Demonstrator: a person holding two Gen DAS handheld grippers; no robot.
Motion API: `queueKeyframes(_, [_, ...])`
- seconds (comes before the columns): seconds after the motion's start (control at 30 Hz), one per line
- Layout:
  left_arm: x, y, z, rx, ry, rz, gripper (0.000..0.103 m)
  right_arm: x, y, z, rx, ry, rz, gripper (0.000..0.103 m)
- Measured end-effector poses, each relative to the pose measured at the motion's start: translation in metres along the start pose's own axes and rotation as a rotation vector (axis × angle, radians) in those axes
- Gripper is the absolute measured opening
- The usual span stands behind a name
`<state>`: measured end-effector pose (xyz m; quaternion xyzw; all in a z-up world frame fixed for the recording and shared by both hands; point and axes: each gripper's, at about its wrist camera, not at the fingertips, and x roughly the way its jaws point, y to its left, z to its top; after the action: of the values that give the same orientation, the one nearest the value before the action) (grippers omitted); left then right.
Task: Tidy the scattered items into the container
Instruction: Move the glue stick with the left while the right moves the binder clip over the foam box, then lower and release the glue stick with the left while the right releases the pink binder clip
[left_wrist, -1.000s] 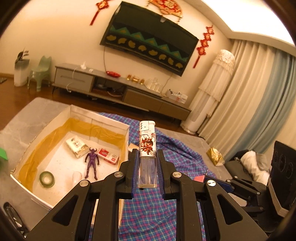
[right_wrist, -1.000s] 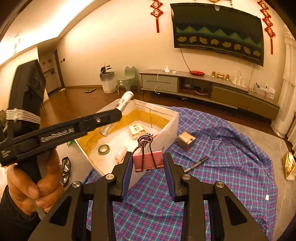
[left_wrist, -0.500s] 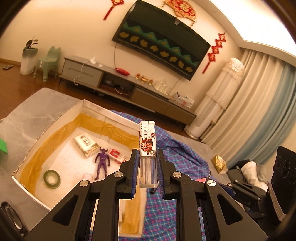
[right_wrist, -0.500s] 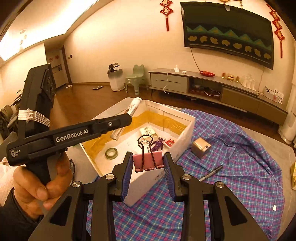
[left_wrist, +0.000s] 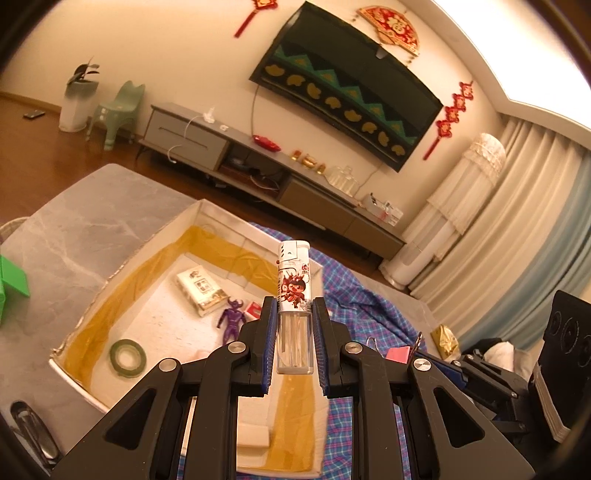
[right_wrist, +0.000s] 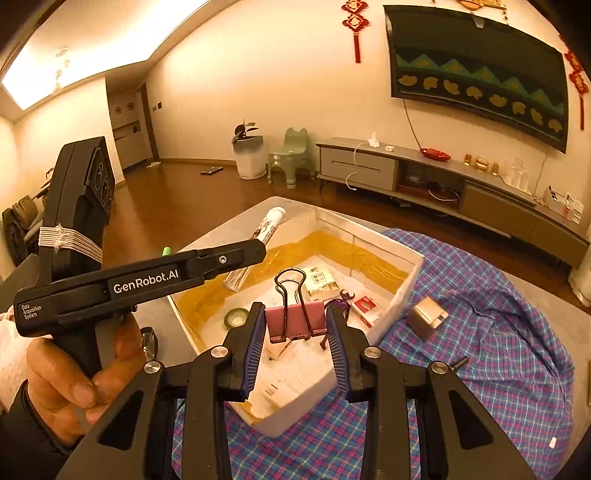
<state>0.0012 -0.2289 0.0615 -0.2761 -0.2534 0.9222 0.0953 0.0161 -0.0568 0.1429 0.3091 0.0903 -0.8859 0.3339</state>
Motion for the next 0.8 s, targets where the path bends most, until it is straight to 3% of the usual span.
queueKeyframes(0.8, [0.019,0.056,0.013,-0.117,0.08,0.116,0.02,0.062,0.007,0.017,-0.039,0.125,0.053,0.035])
